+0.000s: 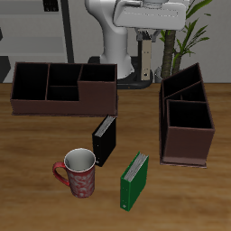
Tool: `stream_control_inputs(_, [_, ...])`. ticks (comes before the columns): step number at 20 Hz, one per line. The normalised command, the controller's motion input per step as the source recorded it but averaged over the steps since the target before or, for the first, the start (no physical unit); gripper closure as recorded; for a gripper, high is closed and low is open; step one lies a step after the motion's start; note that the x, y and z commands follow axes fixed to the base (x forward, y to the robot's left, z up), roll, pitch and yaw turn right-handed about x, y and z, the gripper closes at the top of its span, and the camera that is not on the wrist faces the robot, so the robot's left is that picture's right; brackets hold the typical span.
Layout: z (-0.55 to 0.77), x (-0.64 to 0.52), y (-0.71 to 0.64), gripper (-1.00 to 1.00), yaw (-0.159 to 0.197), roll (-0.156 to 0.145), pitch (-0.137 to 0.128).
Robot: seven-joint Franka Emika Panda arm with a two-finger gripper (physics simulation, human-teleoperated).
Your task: Place the yellow book into the left desk caddy's right compartment
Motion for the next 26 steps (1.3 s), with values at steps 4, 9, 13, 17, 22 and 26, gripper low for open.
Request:
stream_control_inputs(4, [0.17, 0.12, 0.11, 1.0, -0.001, -0.001, -0.008])
stream_control_inputs(9, [0.15, 0.22, 0.15, 1.0, -0.027, -0.004, -0.003])
stream_control_inputs(13, [0.07, 0.15, 0.23, 1.0, -0.024, -0.005, -0.002])
stream_control_inputs(17, [-0.03, 0.16, 0.32, 1.0, -0.011, 0.014, 0.011])
stream_control_inputs(22, [0.0, 0.18, 0.29, 1.0, -0.021, 0.012, 0.006])
stream_control_inputs(26, [-0.01, 0.12, 0.3, 1.0, -0.028, 0.026, 0.006])
